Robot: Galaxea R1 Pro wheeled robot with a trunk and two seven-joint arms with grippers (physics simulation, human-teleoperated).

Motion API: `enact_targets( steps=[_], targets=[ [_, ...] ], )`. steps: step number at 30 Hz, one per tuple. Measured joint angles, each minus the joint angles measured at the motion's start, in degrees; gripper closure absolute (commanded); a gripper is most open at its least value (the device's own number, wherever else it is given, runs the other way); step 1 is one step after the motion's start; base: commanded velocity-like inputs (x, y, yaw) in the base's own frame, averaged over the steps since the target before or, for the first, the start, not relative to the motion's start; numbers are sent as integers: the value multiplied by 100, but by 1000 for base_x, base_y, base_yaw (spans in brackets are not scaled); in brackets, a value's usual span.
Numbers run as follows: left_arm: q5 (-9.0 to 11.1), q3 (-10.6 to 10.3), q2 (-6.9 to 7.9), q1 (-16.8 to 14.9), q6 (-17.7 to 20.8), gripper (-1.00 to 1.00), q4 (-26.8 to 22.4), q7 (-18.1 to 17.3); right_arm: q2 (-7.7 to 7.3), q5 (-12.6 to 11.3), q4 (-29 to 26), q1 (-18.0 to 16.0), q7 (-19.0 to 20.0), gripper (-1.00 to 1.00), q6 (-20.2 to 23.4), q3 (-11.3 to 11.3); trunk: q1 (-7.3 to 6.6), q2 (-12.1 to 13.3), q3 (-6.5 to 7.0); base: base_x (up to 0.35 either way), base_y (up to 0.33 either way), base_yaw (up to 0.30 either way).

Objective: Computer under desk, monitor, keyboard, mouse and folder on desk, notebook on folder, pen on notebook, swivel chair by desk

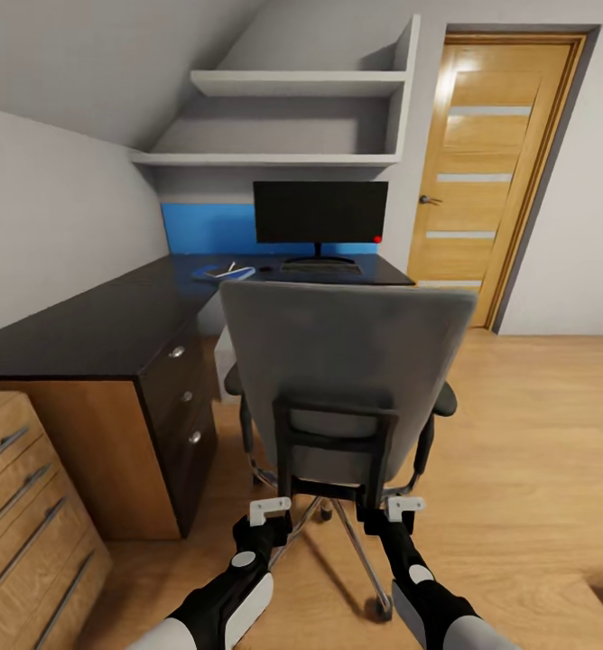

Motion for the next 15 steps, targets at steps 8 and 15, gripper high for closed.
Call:
enact_targets(
  steps=[8,15],
  targets=[
    [-13,10,0,-1,-3,-100,-2,9,-1,-17,2,0,-13,-100,-1,-20,0,0,0,322,0,0],
    [-22,8,2,0,-6,-100,-1,15,5,-22,6,-1,-19,-100,-4,-33,0,0,0,322,0,0]
  ],
)
